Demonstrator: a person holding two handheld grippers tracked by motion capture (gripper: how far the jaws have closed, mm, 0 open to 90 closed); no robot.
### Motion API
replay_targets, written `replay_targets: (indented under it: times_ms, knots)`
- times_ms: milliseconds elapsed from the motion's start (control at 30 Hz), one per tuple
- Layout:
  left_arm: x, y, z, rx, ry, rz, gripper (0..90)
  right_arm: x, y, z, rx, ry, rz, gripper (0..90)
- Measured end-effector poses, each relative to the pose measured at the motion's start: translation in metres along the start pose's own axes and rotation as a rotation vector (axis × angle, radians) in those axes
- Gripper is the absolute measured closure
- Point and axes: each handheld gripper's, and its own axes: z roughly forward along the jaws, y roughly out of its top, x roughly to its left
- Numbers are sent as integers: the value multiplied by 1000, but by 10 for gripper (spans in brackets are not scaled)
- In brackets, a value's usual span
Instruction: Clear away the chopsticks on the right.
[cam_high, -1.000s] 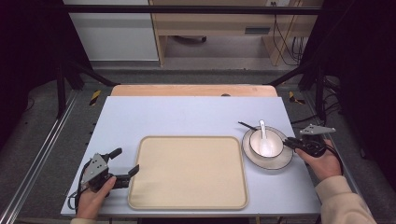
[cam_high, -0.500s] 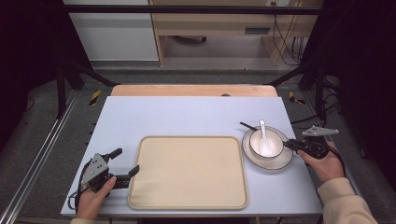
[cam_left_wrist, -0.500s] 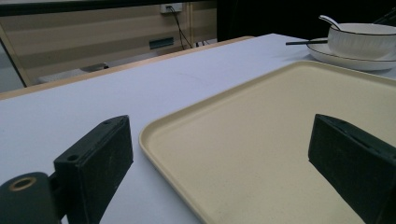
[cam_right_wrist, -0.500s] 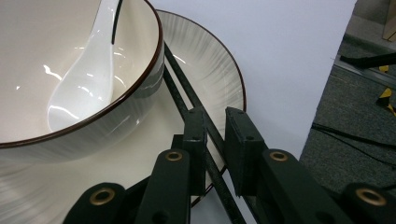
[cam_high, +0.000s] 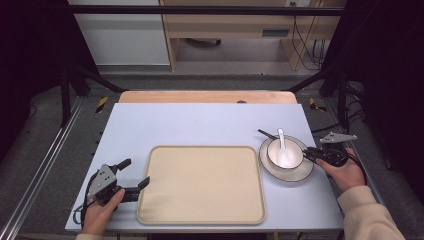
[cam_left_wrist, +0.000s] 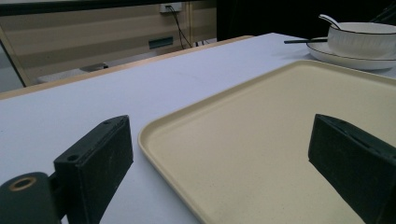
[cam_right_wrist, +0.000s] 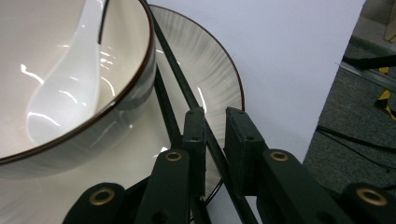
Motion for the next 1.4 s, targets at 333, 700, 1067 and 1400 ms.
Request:
replay_targets:
  times_ms: [333, 700, 1067, 1400]
  knots:
    - [0, 0, -1, -1, 3, 3, 64, -1, 3, 1, -11, 3, 3, 855]
    - [-1, 1, -1, -2, 13, 6, 65, 47, 19, -74, -288, -133, 25, 856]
    - [-3, 4, -1, -12, 7, 16, 66, 170, 30, -74, -284, -6, -131, 855]
    - [-2, 3, -4, -16, 11, 14, 67, 227, 19, -13, -166, 157, -131, 855]
